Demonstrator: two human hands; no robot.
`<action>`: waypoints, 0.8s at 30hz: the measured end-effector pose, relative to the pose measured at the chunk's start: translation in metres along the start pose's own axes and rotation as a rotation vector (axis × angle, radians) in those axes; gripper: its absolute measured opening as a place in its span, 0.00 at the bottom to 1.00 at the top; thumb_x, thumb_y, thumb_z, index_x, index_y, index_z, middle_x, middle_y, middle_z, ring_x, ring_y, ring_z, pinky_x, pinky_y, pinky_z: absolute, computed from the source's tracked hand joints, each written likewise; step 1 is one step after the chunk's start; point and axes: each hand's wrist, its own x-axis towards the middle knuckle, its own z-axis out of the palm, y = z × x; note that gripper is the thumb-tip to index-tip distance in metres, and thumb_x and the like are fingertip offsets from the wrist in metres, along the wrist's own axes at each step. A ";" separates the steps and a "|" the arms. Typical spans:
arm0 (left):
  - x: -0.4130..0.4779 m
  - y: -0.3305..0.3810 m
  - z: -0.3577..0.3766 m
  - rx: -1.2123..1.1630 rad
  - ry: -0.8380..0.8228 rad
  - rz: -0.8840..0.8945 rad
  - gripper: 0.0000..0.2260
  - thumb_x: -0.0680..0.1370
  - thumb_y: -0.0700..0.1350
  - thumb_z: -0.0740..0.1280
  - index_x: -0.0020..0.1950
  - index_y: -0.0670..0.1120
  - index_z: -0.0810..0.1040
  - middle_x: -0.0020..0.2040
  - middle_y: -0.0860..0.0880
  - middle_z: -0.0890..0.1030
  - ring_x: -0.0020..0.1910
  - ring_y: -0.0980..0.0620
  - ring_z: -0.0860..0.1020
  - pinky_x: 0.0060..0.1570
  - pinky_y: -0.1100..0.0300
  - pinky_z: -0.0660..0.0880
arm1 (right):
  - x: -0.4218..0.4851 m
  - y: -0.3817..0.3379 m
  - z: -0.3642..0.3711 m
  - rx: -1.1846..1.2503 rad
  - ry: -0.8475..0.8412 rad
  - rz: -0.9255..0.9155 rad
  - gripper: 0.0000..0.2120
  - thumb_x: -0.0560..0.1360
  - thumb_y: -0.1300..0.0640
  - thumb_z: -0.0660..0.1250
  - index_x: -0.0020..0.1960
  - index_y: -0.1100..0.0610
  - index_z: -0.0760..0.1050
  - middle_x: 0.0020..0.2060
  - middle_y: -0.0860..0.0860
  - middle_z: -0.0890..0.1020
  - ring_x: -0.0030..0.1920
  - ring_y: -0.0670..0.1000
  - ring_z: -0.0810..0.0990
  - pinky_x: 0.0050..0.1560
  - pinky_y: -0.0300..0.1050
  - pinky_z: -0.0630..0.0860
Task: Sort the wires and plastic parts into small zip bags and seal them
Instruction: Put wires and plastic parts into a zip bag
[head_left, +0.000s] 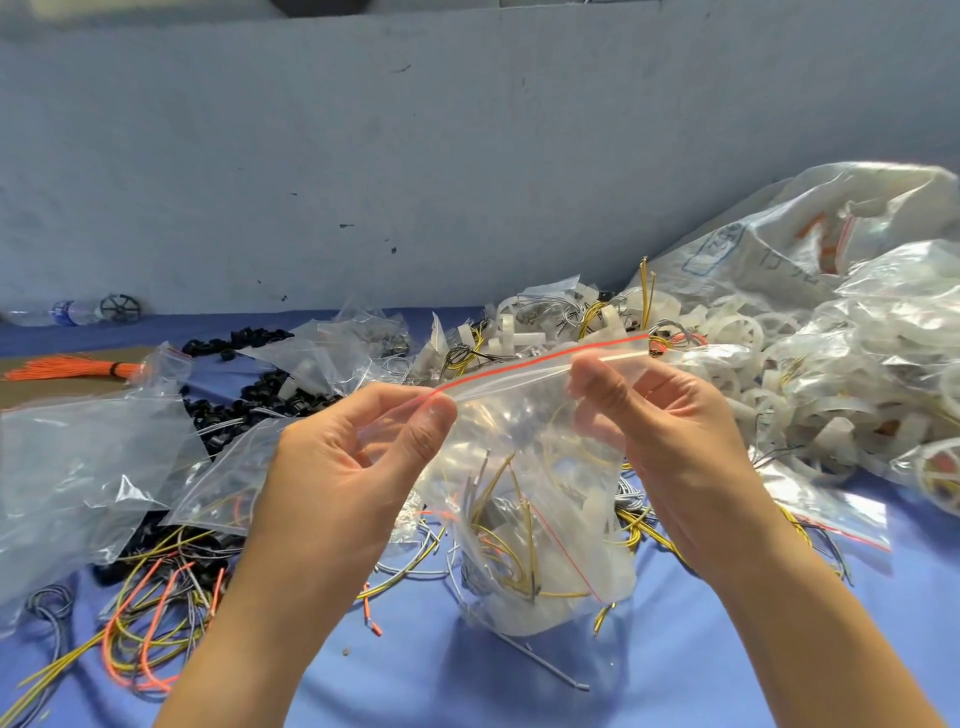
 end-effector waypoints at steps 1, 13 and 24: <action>0.000 0.000 0.000 0.005 -0.009 -0.006 0.06 0.70 0.56 0.71 0.44 0.57 0.84 0.40 0.57 0.85 0.40 0.63 0.82 0.39 0.77 0.71 | 0.000 0.000 0.000 -0.008 0.006 -0.002 0.13 0.66 0.41 0.73 0.39 0.52 0.84 0.34 0.47 0.82 0.37 0.46 0.77 0.48 0.47 0.77; 0.008 0.031 0.010 0.475 -0.174 0.290 0.08 0.75 0.53 0.68 0.52 0.55 0.83 0.47 0.63 0.83 0.51 0.71 0.77 0.48 0.80 0.65 | -0.008 -0.007 0.011 -0.033 -0.090 -0.136 0.05 0.72 0.53 0.71 0.42 0.55 0.84 0.38 0.51 0.86 0.39 0.45 0.81 0.42 0.36 0.76; 0.009 0.031 0.018 0.521 -0.136 0.368 0.06 0.76 0.53 0.68 0.43 0.53 0.80 0.40 0.59 0.82 0.43 0.66 0.79 0.42 0.74 0.69 | -0.015 -0.010 0.027 -0.061 -0.044 -0.154 0.04 0.75 0.51 0.70 0.47 0.50 0.82 0.41 0.50 0.85 0.42 0.53 0.82 0.48 0.47 0.78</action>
